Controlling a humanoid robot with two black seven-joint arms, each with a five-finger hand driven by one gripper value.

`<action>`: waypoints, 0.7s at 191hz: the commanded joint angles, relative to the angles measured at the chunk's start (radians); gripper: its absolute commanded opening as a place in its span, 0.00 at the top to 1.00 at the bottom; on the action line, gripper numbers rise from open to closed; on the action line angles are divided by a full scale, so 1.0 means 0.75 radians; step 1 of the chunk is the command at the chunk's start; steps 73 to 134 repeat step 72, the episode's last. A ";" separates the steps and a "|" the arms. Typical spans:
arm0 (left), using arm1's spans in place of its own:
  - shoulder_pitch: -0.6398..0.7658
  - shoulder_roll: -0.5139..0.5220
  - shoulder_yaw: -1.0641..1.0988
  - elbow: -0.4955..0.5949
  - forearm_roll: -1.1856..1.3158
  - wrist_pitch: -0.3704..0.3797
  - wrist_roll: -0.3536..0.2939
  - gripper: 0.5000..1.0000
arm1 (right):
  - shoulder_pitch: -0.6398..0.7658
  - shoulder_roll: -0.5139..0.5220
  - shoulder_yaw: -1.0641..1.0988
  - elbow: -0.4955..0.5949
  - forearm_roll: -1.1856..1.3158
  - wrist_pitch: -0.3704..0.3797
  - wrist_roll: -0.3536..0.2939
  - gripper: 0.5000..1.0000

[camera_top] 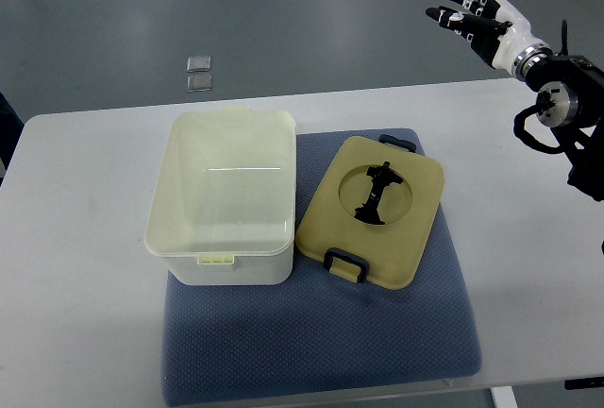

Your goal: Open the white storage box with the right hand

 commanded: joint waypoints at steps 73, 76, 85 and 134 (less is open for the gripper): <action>0.000 0.000 0.000 0.000 0.000 0.001 0.000 0.00 | -0.055 0.148 0.005 -0.041 0.004 -0.002 0.012 0.14; 0.000 0.000 0.000 0.000 0.000 0.001 0.000 0.00 | -0.055 0.148 0.005 -0.041 0.004 -0.002 0.012 0.14; 0.000 0.000 0.000 0.000 0.000 0.001 0.000 0.00 | -0.055 0.148 0.005 -0.041 0.004 -0.002 0.012 0.14; 0.000 0.000 0.000 0.000 0.000 0.001 0.000 0.00 | -0.055 0.148 0.005 -0.041 0.004 -0.002 0.012 0.14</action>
